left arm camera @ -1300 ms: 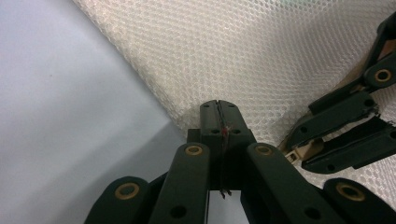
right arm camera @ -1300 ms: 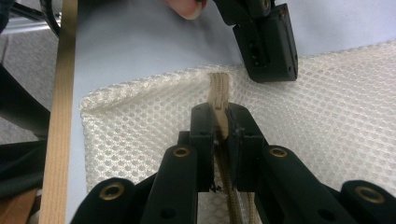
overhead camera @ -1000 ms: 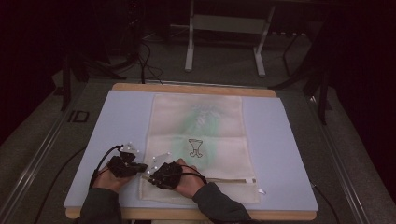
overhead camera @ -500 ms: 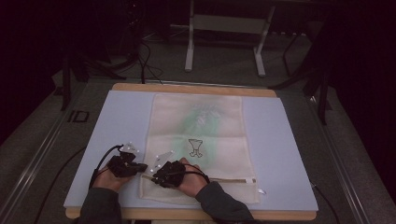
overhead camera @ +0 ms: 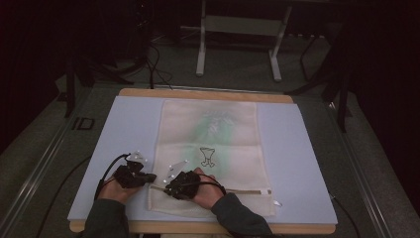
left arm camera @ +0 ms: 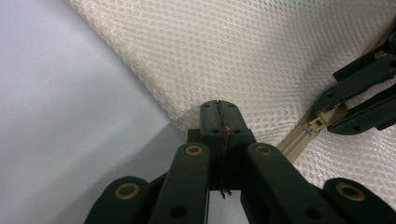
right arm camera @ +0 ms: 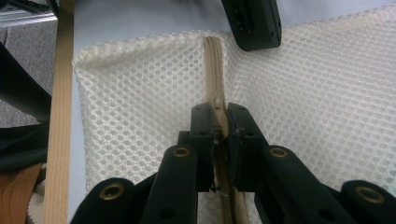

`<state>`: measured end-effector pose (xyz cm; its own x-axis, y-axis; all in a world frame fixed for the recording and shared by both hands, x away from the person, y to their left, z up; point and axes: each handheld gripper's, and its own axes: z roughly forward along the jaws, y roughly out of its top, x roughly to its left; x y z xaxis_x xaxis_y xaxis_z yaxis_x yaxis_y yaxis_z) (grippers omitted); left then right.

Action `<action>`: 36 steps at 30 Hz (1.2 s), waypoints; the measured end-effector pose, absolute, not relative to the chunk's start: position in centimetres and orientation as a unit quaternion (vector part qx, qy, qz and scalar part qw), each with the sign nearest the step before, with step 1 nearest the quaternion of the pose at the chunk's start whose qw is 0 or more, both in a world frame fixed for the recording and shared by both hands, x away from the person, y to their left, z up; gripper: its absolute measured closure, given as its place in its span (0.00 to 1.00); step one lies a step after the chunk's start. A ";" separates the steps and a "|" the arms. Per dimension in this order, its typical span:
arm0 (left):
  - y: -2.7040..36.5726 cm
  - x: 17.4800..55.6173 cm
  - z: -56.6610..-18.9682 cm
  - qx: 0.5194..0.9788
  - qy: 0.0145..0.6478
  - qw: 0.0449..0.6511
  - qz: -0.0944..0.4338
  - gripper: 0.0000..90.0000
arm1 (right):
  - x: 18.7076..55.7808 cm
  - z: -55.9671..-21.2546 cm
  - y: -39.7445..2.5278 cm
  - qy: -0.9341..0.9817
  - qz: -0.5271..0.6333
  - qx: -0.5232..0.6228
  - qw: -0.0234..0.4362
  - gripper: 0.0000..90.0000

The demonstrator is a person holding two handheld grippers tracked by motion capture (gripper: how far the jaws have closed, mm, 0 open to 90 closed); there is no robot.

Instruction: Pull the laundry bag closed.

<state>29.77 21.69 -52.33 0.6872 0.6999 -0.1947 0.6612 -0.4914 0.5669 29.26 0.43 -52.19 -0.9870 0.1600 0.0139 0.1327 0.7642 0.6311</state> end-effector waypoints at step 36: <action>21.7 29.8 -52.3 0.863 0.395 0.314 0.031 1.00 | 28.7 -52.0 -2.8 0.941 0.327 0.084 0.027 0.91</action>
